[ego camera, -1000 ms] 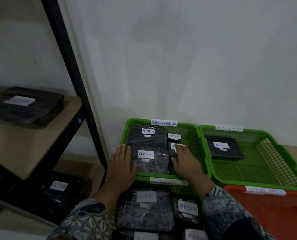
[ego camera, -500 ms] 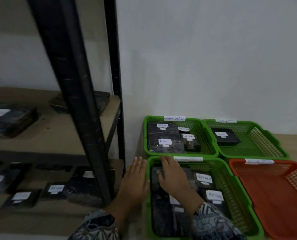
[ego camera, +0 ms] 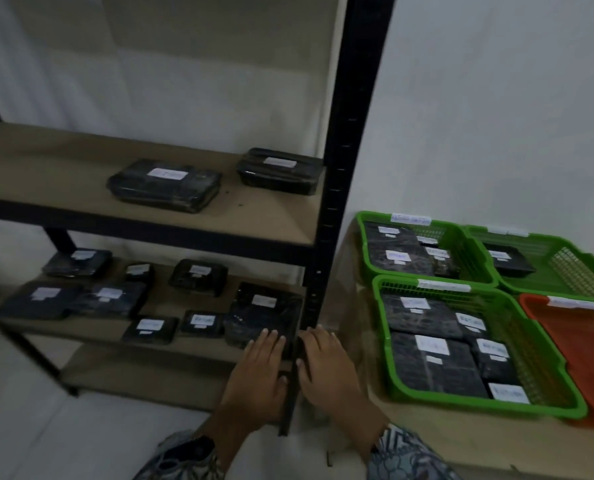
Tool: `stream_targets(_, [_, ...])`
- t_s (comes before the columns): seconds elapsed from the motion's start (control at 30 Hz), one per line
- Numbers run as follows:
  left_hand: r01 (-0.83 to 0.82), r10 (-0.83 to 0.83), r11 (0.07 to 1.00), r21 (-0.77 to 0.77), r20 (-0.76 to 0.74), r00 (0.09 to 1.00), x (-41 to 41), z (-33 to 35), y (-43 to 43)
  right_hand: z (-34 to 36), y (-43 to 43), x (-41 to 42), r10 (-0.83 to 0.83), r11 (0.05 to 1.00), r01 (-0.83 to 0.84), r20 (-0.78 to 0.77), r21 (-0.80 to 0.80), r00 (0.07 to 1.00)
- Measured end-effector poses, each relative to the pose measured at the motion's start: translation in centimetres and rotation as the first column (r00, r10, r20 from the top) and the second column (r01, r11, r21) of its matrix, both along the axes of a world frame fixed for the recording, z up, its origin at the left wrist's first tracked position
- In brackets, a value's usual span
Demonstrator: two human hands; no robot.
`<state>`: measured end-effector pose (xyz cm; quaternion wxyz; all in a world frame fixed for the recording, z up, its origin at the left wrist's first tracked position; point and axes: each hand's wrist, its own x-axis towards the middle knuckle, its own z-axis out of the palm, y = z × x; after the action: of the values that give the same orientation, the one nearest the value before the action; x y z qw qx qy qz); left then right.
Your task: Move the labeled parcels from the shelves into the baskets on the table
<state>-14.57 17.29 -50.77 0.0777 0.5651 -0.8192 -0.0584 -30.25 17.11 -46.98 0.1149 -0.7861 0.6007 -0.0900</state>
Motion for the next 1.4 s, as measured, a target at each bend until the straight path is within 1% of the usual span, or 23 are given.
stream_targets(0.07, [-0.045, 0.045, 0.999, 0.017, 0.006, 0.999, 2.1, -0.2, 0.4, -0.3, 0.3, 2.2, 0.040, 0.999, -0.040, 0.028, 0.008, 0.999])
stream_targets(0.2, [-0.127, 0.127, 0.992, 0.000, 0.007, 0.992, 5.3, -1.5, -0.4, -1.7, -0.5, 5.6, 0.113, 0.991, -0.117, 0.069, 0.058, 0.991])
stream_targets(0.3, [-0.184, 0.183, 0.983, 0.029, 0.024, 0.983, 7.2, -2.1, -1.7, -3.0, -2.5, 7.3, 0.132, 0.986, -0.137, 0.049, 0.095, 0.990])
stream_targets(0.4, [-0.226, 0.225, 0.973, 0.039, 0.026, 0.974, 8.9, -3.3, -3.1, -4.6, -5.0, 8.5, 0.114, 0.985, -0.114, 0.006, 0.128, 0.993])
stream_targets(0.5, [-0.246, 0.246, 0.968, 0.047, 0.009, 0.969, 10.6, -5.5, -4.9, -6.6, -7.5, 9.6, 0.070, 0.988, -0.066, -0.029, 0.142, 0.997])
stream_targets(0.57, [-0.245, 0.245, 0.969, 0.025, -0.015, 0.969, 11.7, -7.1, -6.0, -7.9, -9.0, 10.3, 0.027, 0.987, -0.019, -0.051, 0.162, 0.998])
stream_targets(0.67, [-0.202, 0.207, 0.975, 0.088, -0.044, 0.977, 13.3, -10.1, -7.4, -9.8, -11.1, 11.1, -0.080, 0.977, 0.099, -0.102, 0.192, 0.992])
stream_targets(0.73, [-0.179, 0.186, 0.980, 0.091, -0.071, 0.980, 14.4, -12.4, -8.7, -11.4, -12.5, 11.4, -0.155, 0.964, 0.181, -0.140, 0.196, 0.978])
stream_targets(0.83, [-0.128, 0.143, 0.977, 0.171, -0.079, 0.987, 16.2, -15.8, -10.4, -14.7, -13.9, 11.5, -0.263, 0.929, 0.296, -0.165, 0.223, 0.951])
stream_targets(0.9, [-0.094, 0.113, 0.982, 0.165, -0.109, 0.988, 17.2, -17.9, -11.3, -16.8, -14.2, 11.6, -0.302, 0.909, 0.349, -0.214, 0.228, 0.929])
stream_targets(0.93, [-0.077, 0.098, 0.983, 0.166, -0.125, 0.987, 17.7, -19.0, -11.6, -18.0, -14.2, 11.8, -0.306, 0.910, 0.359, -0.248, 0.207, 0.919])
stream_targets(0.97, [-0.064, 0.089, 0.984, 0.166, -0.145, 0.985, 18.1, -19.9, -11.9, -19.0, -13.9, 12.0, -0.312, 0.921, 0.360, -0.273, 0.150, 0.910])
stream_targets(1.0, [-0.054, 0.081, 0.985, 0.162, -0.167, 0.983, 18.5, -20.8, -12.1, -19.8, -13.7, 12.1, -0.332, 0.931, 0.360, -0.280, 0.054, 0.901])
stream_targets(1.1, [-0.028, 0.051, 0.991, 0.134, -0.174, 0.983, 19.4, -23.4, -12.6, -22.4, -12.6, 11.9, -0.405, 0.910, 0.370, -0.222, -0.185, 0.887])
stream_targets(1.2, [-0.003, 0.016, 0.997, 0.082, -0.152, 0.988, 19.8, -25.5, -12.8, -23.9, -11.4, 11.8, -0.425, 0.877, 0.352, -0.188, -0.327, 0.885])
stream_targets(1.4, [-0.044, 0.040, 0.999, -0.015, -0.181, 0.983, 19.4, -27.2, -12.3, -26.1, -9.9, 12.2, -0.456, 0.809, 0.336, -0.153, -0.482, 0.877])
